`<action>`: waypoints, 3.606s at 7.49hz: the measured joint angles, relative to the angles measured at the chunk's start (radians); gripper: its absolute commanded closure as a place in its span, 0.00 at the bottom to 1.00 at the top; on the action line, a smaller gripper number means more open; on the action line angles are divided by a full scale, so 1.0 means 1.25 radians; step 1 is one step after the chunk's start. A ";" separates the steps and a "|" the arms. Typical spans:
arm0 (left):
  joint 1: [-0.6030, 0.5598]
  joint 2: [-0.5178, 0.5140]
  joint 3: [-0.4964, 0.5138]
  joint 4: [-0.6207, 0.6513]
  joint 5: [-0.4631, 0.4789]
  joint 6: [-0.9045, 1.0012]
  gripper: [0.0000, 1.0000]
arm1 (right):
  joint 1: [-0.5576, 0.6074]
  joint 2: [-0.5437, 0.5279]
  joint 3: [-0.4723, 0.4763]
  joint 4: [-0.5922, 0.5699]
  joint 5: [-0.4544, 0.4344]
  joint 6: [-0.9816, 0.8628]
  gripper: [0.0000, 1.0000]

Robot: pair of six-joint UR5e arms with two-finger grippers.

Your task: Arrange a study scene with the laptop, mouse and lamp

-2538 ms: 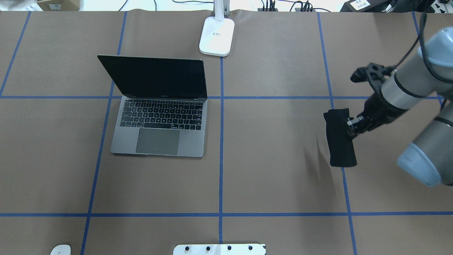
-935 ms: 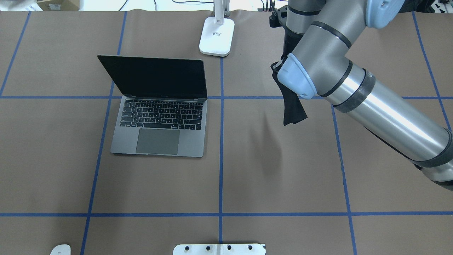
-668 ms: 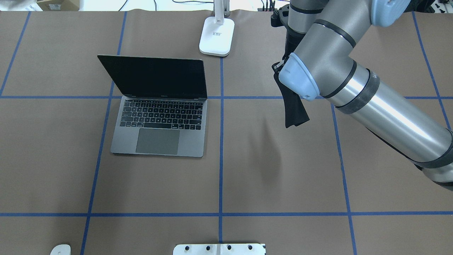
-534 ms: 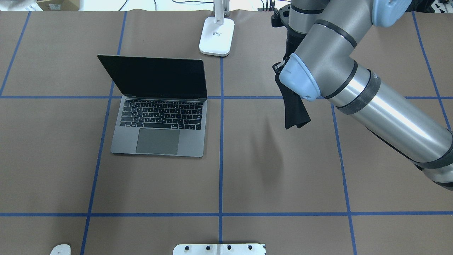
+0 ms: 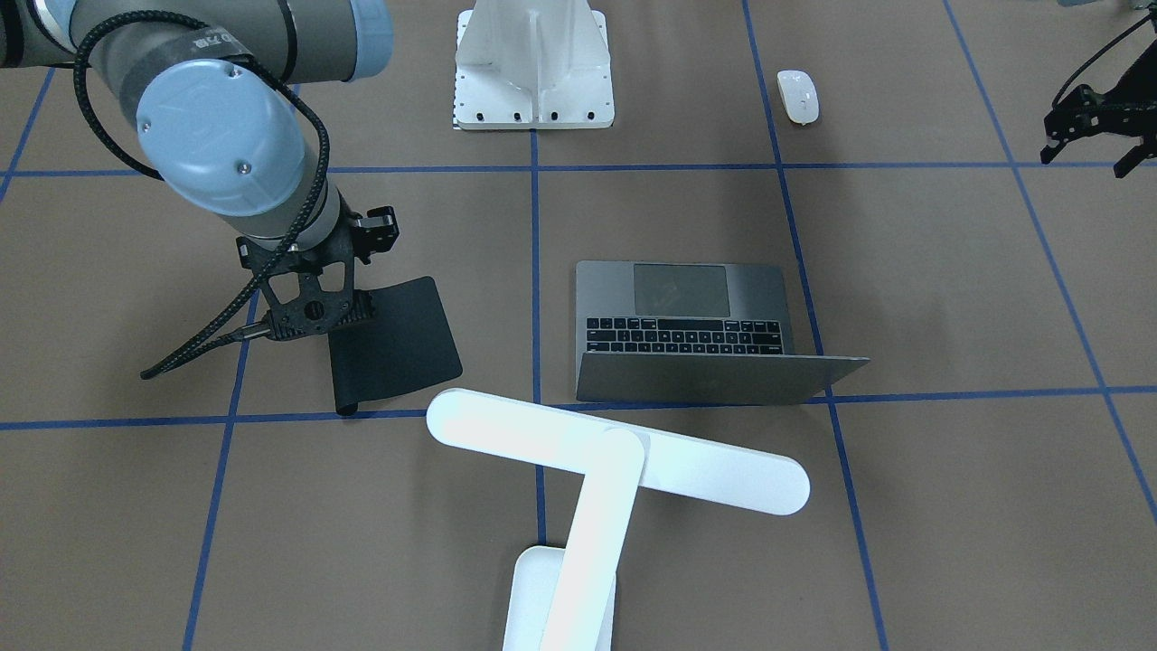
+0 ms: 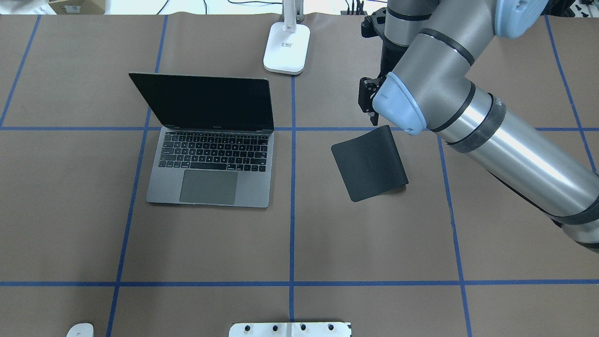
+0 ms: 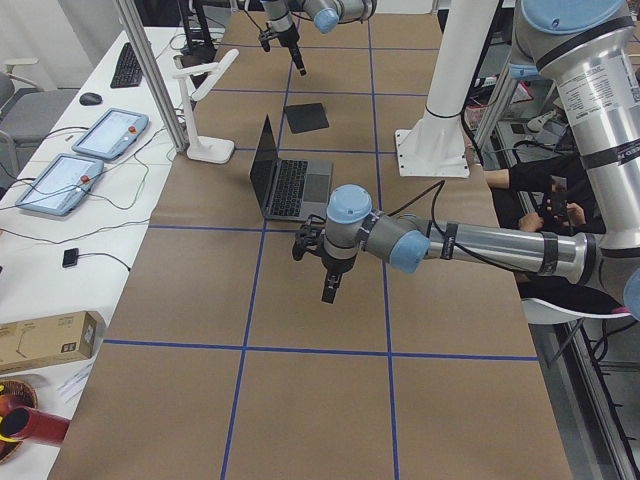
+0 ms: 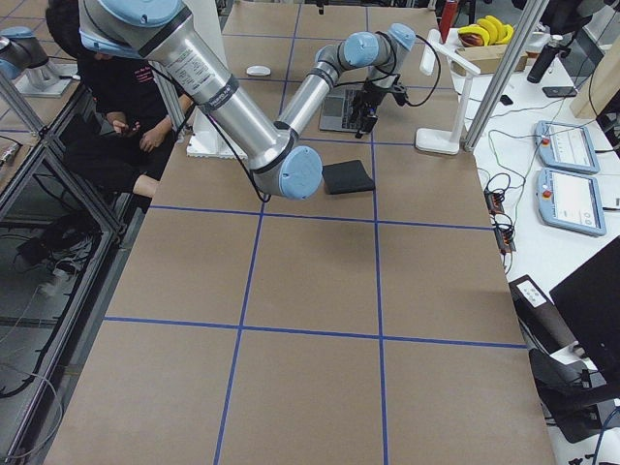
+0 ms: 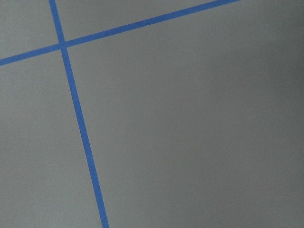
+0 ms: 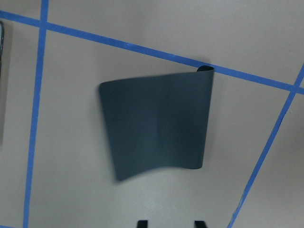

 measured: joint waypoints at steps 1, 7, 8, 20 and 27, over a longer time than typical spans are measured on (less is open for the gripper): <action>0.020 -0.002 -0.002 -0.013 0.000 -0.067 0.00 | 0.001 -0.003 0.002 0.023 -0.006 0.000 0.00; 0.221 0.013 -0.037 -0.092 0.004 -0.391 0.00 | 0.007 -0.114 0.078 0.188 -0.024 -0.001 0.00; 0.280 0.013 -0.059 -0.093 0.004 -0.464 0.00 | 0.008 -0.124 0.091 0.190 -0.025 0.000 0.00; 0.726 -0.061 -0.051 -0.083 0.071 -0.777 0.02 | 0.009 -0.219 0.181 0.193 -0.086 -0.002 0.00; 0.790 -0.064 -0.035 -0.083 0.062 -0.795 0.04 | -0.004 -0.216 0.182 0.193 -0.107 -0.003 0.00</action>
